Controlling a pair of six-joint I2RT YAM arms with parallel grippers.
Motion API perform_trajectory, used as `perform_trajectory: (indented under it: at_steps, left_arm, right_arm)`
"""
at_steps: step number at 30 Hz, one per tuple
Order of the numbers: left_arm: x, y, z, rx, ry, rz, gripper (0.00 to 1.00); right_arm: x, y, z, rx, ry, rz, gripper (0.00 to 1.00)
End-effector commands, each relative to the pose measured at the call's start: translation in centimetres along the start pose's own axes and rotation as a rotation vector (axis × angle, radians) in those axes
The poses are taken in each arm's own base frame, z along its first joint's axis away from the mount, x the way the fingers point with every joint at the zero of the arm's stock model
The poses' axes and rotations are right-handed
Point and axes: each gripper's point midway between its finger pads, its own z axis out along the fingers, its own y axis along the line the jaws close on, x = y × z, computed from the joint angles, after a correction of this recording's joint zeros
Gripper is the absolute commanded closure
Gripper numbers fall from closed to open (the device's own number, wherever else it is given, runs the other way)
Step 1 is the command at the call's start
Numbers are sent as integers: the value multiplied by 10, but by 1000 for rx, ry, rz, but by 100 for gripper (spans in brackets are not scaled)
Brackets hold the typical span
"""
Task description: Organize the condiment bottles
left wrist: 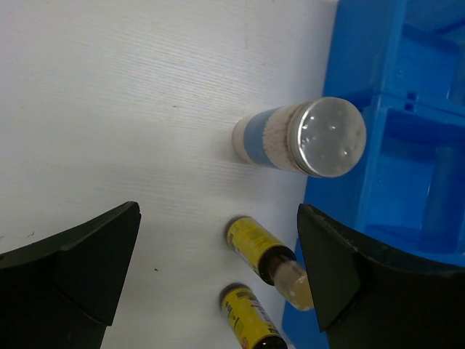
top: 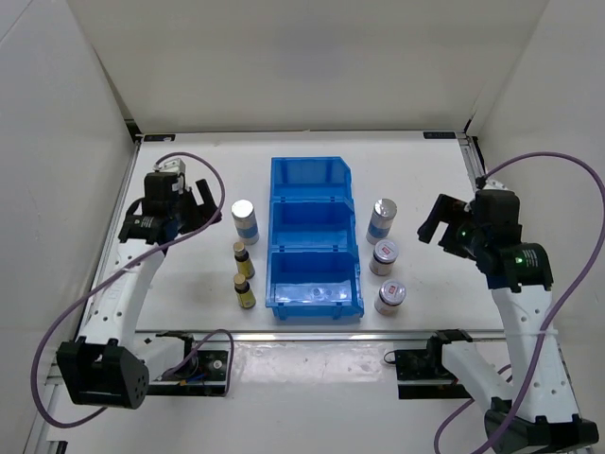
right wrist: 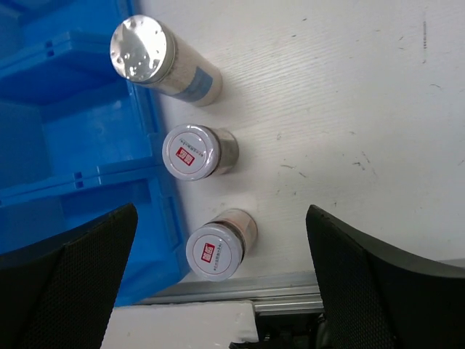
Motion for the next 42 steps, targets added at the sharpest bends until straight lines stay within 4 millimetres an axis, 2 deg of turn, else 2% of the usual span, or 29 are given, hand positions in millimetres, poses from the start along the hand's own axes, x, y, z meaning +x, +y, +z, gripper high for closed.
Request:
perform_trajectory:
  at_steps: [1, 2, 4, 6, 7, 8, 10, 12, 13, 18, 23, 24, 27, 29, 32, 36, 38, 40, 41, 42]
  left_arm:
    - [-16, 1, -12, 12, -20, -2, 0]
    - [-18, 7, -16, -12, -32, -8, 0]
    - [-24, 4, -24, -2, -62, -7, 0]
    - [-18, 5, -26, -1, -61, -36, 0]
    - [-18, 3, -26, 9, -57, -49, 0]
    - [-18, 3, -26, 9, -57, -49, 0]
    - [-15, 3, -26, 6, -49, -50, 0]
    - [-17, 7, -26, -13, -56, -50, 0]
    - [-17, 7, -26, -13, -56, -41, 0]
    - [-5, 13, -3, -49, 44, -25, 0]
    - [-7, 9, -3, -29, 50, -25, 0]
    - [-9, 10, -5, -36, 38, -25, 0]
    - [-11, 13, -8, -52, 20, -24, 0]
    - [-11, 13, -8, -52, 20, -24, 0]
    - [-9, 11, -5, -45, 32, -24, 0]
    - [-4, 11, 3, -38, 69, -17, 0]
    - [-4, 11, 3, -38, 69, -17, 0]
    - [-4, 11, 3, -38, 69, -17, 0]
    - [-4, 12, 3, -47, 66, -16, 0]
    - [-5, 12, 1, -44, 57, -16, 0]
  right_arm:
    - [-21, -3, -18, 45, -110, 60, 0]
    - [-19, 5, -15, 17, -86, 117, 0]
    - [-14, 28, -9, -91, -36, 99, 0]
    - [-14, 54, -2, -229, 4, 55, 0]
    - [-15, 57, 3, -236, 9, 50, 6]
    - [-18, 56, 7, -227, 3, 50, 11]
    - [-26, 47, 19, -140, -5, 80, 11]
    - [-42, 50, 22, -116, -19, 43, 10]
    - [-35, 50, 38, -84, 70, 1, 10]
    - [-35, 62, 72, 11, 209, -133, 10]
    - [-22, 74, 107, 45, 278, -186, 10]
    - [-17, 70, 117, 72, 305, -192, 10]
    - [-10, 77, 135, 102, 330, -218, 11]
    - [-3, 70, 149, 158, 352, -241, 11]
    - [4, 65, 158, 203, 376, -253, 13]
    - [0, 63, 164, 226, 369, -259, 21]
    - [-5, 66, 163, 220, 355, -256, 29]
    - [-12, 69, 155, 206, 333, -260, 41]
    - [-21, 75, 150, 197, 300, -265, 45]
    - [-34, 76, 140, 209, 243, -270, 53]
